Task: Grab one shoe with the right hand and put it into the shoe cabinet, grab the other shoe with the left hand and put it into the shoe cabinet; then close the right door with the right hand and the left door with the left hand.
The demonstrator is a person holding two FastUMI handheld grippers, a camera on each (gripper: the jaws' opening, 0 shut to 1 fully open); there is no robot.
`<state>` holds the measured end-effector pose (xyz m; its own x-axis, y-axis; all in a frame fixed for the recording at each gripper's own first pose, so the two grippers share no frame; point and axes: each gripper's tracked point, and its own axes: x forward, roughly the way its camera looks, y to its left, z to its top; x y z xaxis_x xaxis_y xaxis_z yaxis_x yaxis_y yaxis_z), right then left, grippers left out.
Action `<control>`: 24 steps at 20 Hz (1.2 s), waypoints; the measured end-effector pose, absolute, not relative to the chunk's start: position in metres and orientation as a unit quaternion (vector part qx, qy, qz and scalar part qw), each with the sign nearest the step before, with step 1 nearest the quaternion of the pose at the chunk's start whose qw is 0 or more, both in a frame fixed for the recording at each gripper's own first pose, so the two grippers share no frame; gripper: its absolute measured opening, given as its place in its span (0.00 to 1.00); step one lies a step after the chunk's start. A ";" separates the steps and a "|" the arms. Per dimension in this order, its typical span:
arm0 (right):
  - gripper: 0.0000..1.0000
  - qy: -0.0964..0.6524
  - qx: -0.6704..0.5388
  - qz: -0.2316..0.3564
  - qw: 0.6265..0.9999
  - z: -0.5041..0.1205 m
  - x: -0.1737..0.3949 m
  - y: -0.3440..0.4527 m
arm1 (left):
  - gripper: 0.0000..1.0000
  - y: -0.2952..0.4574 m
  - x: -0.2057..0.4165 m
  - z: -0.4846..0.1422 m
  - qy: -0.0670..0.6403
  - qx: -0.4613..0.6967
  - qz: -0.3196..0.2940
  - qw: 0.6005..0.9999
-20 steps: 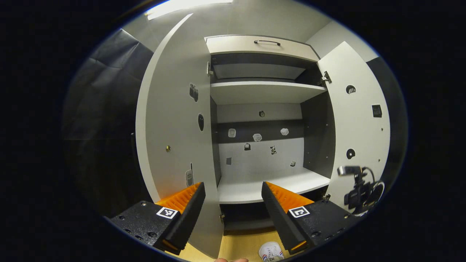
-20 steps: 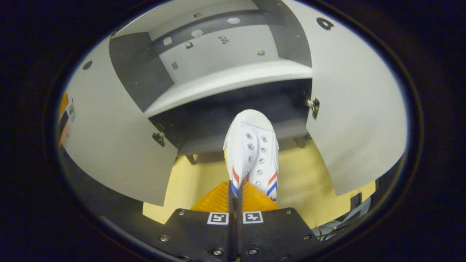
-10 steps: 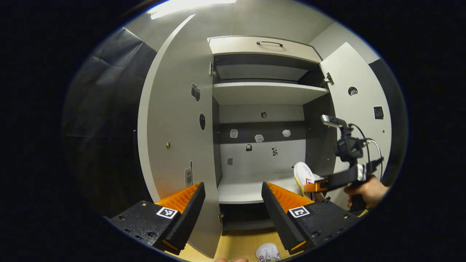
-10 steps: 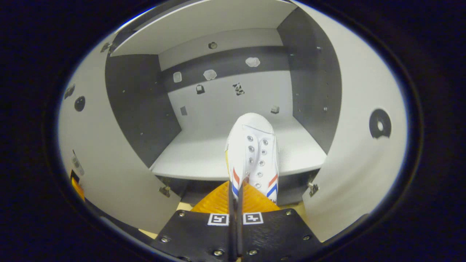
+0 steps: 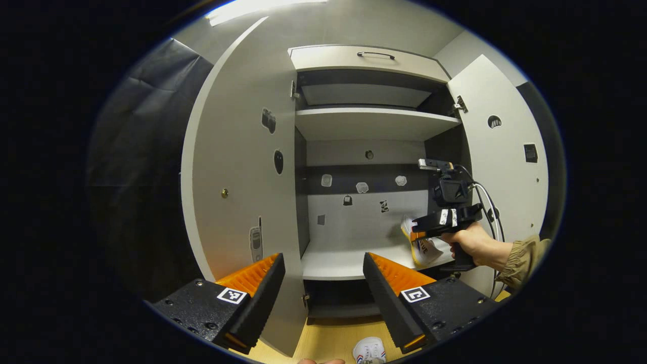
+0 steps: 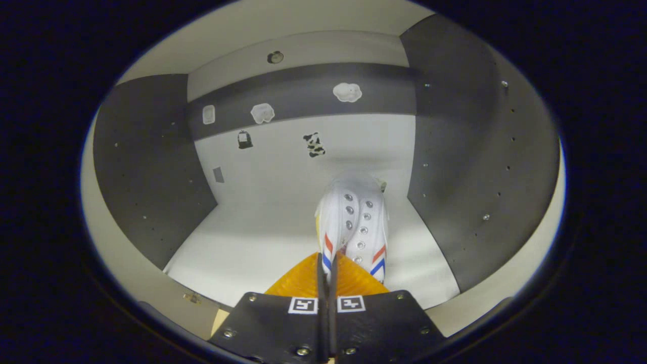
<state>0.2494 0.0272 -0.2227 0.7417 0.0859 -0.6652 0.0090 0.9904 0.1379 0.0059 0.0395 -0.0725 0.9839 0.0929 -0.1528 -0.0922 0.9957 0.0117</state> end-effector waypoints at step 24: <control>0.15 0.234 0.061 0.061 0.968 -0.101 0.177 0.044 | 0.95 -0.003 -0.006 -0.238 0.256 -0.019 -0.011 0.967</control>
